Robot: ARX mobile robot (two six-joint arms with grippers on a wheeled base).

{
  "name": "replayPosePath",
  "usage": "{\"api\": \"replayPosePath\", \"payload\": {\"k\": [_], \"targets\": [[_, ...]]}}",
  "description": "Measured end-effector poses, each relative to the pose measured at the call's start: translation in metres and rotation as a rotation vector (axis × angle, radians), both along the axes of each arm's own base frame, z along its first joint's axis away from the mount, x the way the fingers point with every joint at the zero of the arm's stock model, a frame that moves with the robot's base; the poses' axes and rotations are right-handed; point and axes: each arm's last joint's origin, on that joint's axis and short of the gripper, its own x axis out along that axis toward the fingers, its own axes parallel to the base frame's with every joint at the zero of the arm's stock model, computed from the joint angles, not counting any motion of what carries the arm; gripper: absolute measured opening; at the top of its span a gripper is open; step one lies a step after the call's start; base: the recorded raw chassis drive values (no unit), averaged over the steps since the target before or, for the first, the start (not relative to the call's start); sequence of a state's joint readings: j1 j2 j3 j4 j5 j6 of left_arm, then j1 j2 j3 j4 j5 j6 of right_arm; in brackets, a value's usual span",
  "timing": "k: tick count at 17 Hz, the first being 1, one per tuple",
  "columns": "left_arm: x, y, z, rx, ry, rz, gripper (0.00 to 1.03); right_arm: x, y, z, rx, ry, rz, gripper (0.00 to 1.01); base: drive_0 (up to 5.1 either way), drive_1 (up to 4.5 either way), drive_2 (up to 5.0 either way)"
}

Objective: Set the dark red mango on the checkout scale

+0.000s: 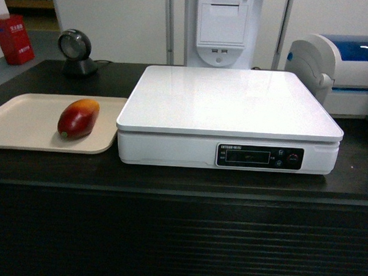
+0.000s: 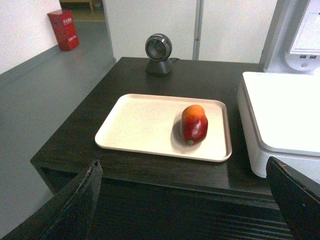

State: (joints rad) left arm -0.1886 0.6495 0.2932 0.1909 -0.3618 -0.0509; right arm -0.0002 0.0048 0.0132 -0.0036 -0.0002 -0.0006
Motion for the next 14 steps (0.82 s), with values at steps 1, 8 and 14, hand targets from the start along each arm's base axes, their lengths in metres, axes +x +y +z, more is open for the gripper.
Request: {"api": "replayPosePath", "payload": {"k": [1, 8, 14], "targets": [[0.023, 0.004, 0.004, 0.013, 0.006, -0.031, 0.98, 0.000, 0.000, 0.000, 0.000, 0.000, 0.000, 0.98, 0.0, 0.00, 0.0], [0.206, 0.020, -0.025, 0.048, 0.299, -0.260, 0.98, 0.000, 0.000, 0.000, 0.000, 0.000, 0.000, 0.98, 0.0, 0.00, 0.0], [0.292, 0.017, -0.059, 0.034, 0.488, -0.327, 0.98, 0.000, 0.000, 0.000, 0.000, 0.000, 0.000, 0.98, 0.0, 0.00, 0.0]]}}
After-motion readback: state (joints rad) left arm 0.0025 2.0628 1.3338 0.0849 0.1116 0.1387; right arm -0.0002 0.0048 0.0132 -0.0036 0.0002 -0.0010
